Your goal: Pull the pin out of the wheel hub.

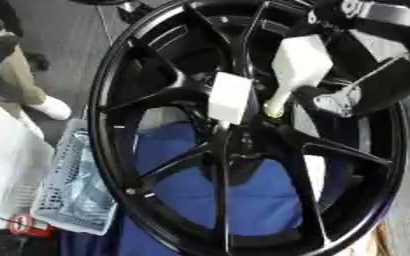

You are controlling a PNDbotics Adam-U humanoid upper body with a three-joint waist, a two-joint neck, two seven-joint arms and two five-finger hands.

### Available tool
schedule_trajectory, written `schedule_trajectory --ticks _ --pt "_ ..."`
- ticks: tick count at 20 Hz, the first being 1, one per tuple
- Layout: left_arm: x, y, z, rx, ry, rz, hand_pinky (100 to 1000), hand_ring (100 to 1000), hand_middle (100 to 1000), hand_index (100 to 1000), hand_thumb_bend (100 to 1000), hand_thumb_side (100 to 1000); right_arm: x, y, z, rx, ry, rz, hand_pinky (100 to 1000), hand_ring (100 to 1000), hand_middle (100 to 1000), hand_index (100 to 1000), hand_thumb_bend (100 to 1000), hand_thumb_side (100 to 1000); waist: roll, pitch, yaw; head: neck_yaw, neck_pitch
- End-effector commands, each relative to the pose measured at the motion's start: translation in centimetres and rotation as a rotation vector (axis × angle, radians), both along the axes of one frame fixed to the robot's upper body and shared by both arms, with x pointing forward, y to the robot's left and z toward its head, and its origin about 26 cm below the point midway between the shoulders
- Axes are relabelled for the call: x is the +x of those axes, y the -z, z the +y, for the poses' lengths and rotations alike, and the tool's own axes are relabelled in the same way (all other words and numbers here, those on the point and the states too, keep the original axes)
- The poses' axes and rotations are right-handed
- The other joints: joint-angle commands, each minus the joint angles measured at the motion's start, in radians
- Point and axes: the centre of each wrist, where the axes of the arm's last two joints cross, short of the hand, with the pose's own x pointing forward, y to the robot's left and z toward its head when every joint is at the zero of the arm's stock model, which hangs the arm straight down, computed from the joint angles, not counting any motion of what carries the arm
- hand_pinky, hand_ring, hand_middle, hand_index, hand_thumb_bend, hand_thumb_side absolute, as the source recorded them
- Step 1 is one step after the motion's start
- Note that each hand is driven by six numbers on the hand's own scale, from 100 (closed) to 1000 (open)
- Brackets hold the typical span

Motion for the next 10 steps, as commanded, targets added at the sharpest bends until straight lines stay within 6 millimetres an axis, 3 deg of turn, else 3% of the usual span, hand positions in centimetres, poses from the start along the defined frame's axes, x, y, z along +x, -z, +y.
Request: schedule_trajectory --ticks 1,10 --pt "-0.3 -0.7 0.2 0.013 -0.001 -0.028 862 689 668 723 100 702 -0.7 -2.1 -1.4 0.054 0.045 -0.066 738 680 498 572 108 100 0.005 -0.034 -0.002 0.001 -0.006" --pt "-0.4 -0.8 0.4 0.013 -0.013 -0.033 863 688 668 723 100 701 -1.4 -3.6 -5.8 0.213 0.268 -0.189 732 676 501 576 100 100 0.009 -0.036 -0.017 0.006 -0.008"
